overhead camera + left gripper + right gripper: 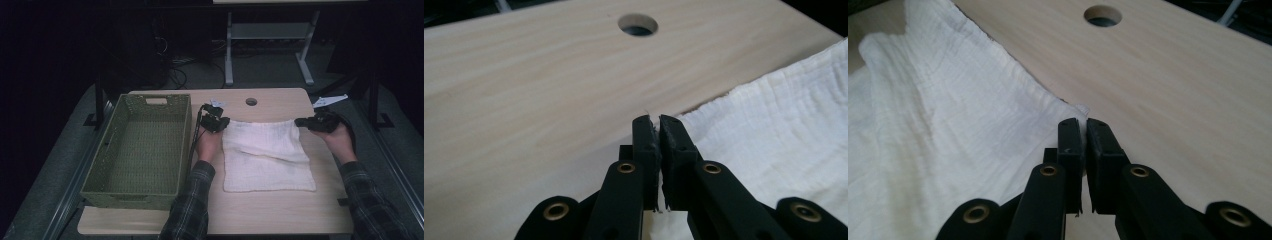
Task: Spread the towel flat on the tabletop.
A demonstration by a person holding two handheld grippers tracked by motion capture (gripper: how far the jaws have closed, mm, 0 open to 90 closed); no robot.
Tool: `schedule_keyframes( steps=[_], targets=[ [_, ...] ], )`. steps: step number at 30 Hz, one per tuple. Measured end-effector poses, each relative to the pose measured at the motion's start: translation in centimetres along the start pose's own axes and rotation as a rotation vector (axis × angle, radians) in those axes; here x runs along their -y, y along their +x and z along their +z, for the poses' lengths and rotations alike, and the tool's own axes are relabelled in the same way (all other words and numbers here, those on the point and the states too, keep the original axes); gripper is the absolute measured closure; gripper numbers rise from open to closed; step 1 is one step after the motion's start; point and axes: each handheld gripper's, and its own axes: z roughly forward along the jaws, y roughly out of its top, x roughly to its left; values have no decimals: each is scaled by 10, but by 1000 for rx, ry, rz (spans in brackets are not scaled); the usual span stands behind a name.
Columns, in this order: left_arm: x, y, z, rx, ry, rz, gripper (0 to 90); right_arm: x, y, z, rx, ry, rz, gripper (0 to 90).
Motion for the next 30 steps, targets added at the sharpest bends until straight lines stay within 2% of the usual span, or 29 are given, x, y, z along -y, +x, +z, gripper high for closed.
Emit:
schedule_keyframes(
  steps=[7, 13, 14, 15, 16, 19, 24, 30],
  targets=[
    [-15, 9, 8, -14, -42, -38, 859, -17, -22, 12, 23, -4, 18, 852],
    [-16, 13, 22, -49, -9, -27, 856, -17, -37, 27, 47, 18, 48, 847],
    [-15, 15, 24, -57, 0, -29, 850, -16, -39, 30, 47, 27, 59, 837],
    [-14, 16, 26, -66, 5, -36, 842, -15, -40, 34, 49, 33, 66, 783],
    [-13, 17, 28, -76, 14, -36, 828, -14, -41, 37, 54, 37, 73, 725],
    [-10, 20, 32, -102, 32, -37, 737, -12, -44, 42, 53, 37, 99, 669],
    [-5, 27, 37, -106, 57, -46, 620, -8, -48, 49, 70, 63, 115, 653],
    [1, 31, 45, -107, 93, -46, 582, -2, -50, 61, 56, 81, 144, 651]
  ],
)
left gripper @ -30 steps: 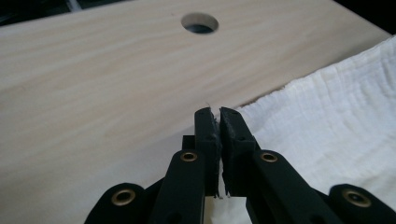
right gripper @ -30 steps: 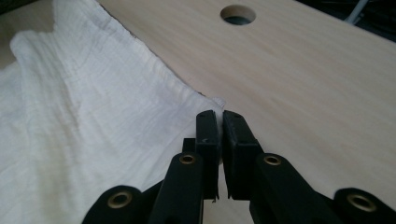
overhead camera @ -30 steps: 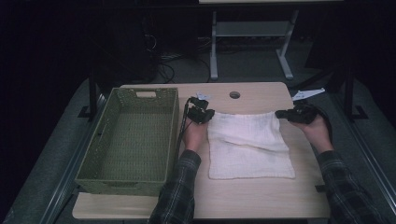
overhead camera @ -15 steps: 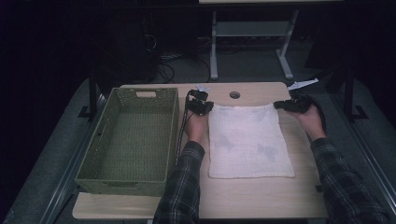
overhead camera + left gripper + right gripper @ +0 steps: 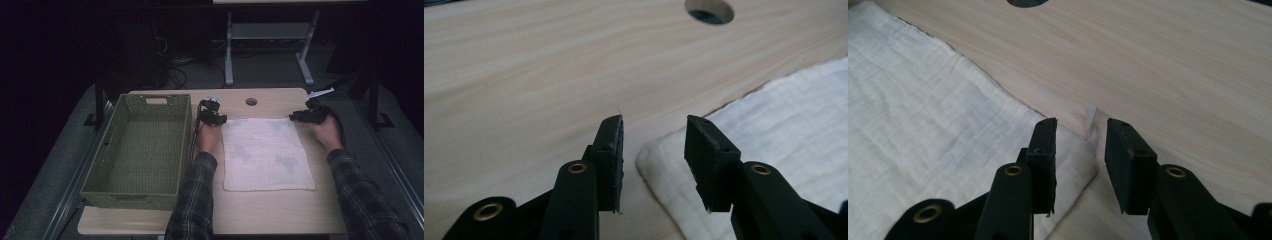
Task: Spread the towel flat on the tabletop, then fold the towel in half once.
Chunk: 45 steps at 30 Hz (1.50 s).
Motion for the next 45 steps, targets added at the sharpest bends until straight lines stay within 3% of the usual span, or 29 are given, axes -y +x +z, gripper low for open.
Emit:
schedule_keyframes(
  steps=[7, 12, 15, 20, 33, 45],
  targets=[
    [4, -2, 6, -8, 30, 30, 600, 4, 1, 9, 0, 13, -5, 674],
    [6, -3, 9, -2, 42, 47, 735, 6, 1, 11, 9, 11, -7, 725],
    [6, -5, 9, 11, 49, 62, 848, 7, 1, 11, 10, 14, -7, 835],
    [2, -7, 3, 18, 27, 51, 865, 6, 1, 8, 1, 12, 5, 872],
    [0, -17, -25, 16, -31, 39, 868, 0, 9, -28, -41, -87, -10, 882],
    [13, -31, -58, 31, -51, 43, 868, 14, 27, -60, -75, -159, -34, 884]
  ],
)
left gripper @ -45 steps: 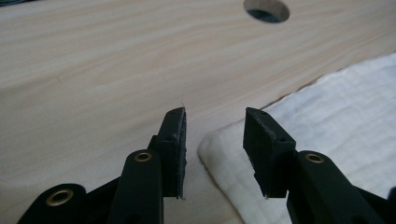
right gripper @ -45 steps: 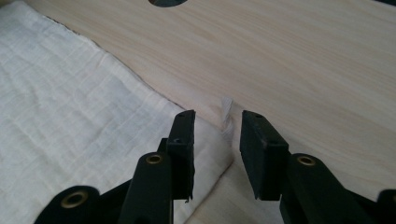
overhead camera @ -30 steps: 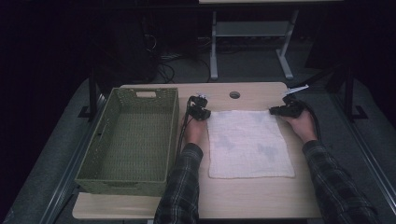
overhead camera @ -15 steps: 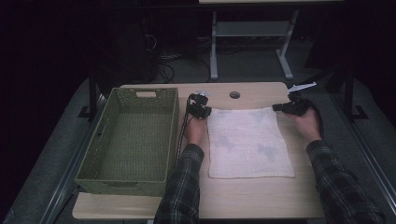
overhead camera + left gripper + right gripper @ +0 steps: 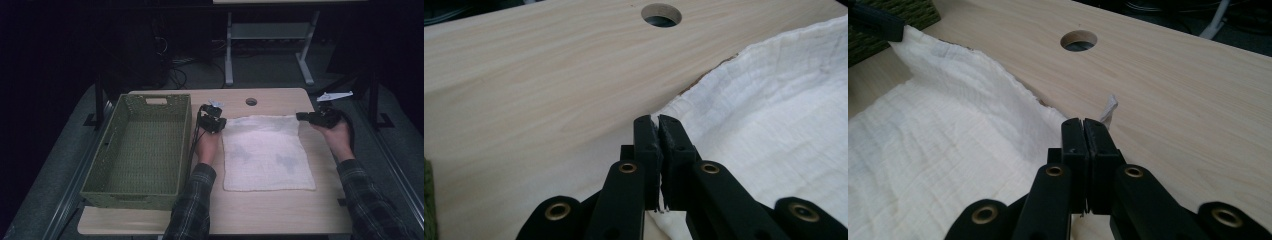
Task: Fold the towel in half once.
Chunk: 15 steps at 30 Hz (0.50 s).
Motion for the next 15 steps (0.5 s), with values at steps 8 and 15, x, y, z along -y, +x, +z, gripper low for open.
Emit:
schedule_keyframes(
  steps=[8, 15],
  targets=[
    [10, -11, -20, 18, -24, 7, 868, 14, 8, -16, -6, -10, -6, 884],
    [25, -21, -35, 16, -38, 15, 869, 23, 17, -34, -2, -39, -4, 884]
  ],
)
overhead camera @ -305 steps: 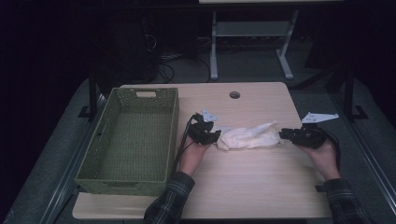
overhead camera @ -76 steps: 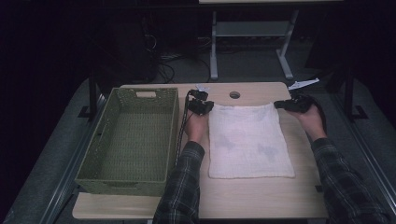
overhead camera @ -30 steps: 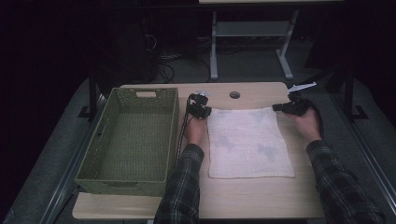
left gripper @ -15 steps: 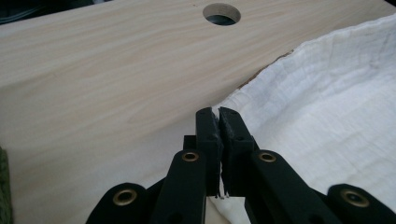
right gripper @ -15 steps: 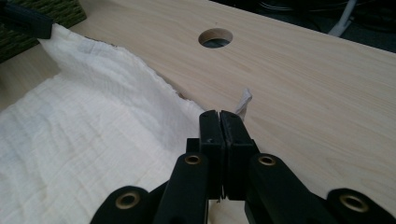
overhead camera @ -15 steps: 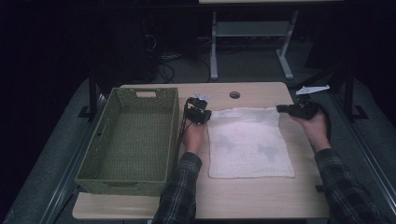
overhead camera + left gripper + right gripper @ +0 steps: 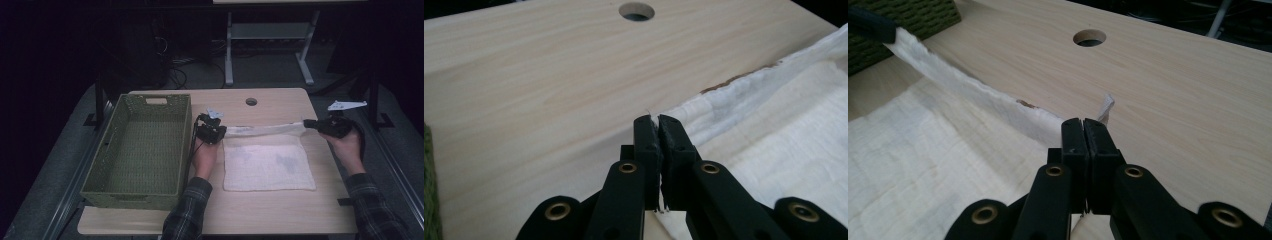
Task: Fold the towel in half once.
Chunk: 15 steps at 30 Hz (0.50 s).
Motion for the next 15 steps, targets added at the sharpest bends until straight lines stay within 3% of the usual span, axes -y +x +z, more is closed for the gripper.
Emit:
schedule_keyframes(
  steps=[5, 12, 15],
  targets=[
    [10, -4, -9, 22, -6, 3, 869, 10, 12, -7, 14, 6, -33, 884],
    [24, -8, -17, 70, -25, -7, 868, 25, 24, -13, 13, 13, -40, 883],
    [30, -13, -19, 77, -18, 16, 868, 32, 26, -16, 3, 8, -25, 883]
  ],
)
